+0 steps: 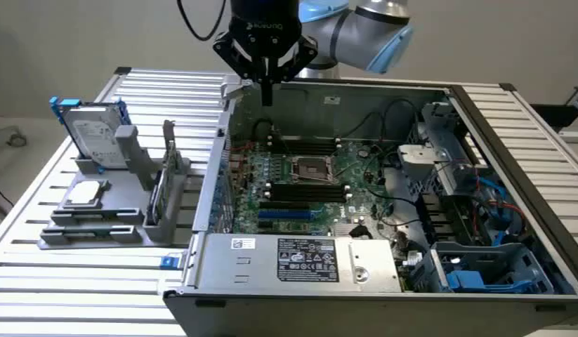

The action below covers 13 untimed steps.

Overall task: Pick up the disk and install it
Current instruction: 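Reach for the disk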

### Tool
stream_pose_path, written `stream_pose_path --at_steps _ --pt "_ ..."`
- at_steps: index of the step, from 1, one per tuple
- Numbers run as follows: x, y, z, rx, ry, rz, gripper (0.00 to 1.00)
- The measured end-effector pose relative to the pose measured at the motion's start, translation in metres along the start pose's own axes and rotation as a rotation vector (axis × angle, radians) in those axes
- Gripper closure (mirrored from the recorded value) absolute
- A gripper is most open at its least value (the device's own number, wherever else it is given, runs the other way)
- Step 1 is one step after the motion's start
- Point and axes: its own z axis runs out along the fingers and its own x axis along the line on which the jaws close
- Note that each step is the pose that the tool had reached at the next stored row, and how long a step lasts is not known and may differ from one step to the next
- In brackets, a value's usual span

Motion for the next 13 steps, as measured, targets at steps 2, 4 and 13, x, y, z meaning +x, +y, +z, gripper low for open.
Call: stream_pose_path --at_steps 2,4,13 --pt "0.0 0.0 0.0 0.0 0.0 0.0 0.89" --pt "0.0 0.0 0.0 0.0 0.0 0.0 0.89" --pt "0.018 -0.0012 -0.0003 0.0007 0.0091 0.001 0.89"
